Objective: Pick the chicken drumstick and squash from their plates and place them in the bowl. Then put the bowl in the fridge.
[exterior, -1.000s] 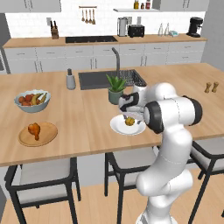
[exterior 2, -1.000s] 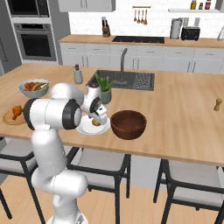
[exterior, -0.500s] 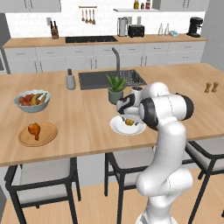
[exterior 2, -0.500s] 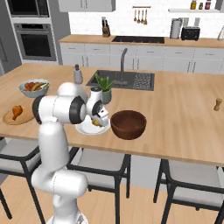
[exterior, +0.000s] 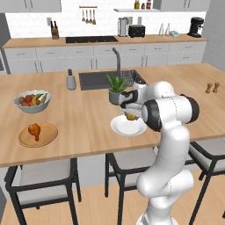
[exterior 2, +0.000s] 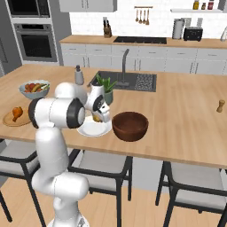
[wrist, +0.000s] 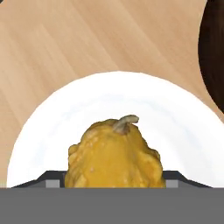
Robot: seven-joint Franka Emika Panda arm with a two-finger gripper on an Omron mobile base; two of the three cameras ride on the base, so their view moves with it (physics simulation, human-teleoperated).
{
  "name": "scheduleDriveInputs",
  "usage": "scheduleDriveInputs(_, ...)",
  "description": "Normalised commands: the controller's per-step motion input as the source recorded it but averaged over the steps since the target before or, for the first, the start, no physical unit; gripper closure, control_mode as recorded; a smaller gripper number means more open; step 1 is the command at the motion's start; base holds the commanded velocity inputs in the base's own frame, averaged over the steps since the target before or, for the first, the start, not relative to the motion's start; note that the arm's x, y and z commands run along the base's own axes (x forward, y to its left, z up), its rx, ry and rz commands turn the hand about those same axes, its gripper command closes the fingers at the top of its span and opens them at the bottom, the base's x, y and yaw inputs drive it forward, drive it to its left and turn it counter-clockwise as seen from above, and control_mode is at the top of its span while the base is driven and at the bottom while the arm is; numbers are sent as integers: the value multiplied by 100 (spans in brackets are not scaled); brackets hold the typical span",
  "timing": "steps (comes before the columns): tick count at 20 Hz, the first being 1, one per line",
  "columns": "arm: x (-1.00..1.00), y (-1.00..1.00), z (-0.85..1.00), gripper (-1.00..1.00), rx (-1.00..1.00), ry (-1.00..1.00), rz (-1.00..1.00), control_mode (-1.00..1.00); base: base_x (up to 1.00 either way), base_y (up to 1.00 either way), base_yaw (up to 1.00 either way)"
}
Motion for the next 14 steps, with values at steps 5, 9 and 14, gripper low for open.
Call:
scheduleDriveInputs(5,-95,-50,100,100,6,-15,-17,-100,0,0,0)
scheduleDriveInputs(9,-78,-92,100,100,1,-1,-26,-100,0,0,0)
scheduleDriveInputs(14,-31,-99,69,100,-3,2,-24,-100,0,0,0)
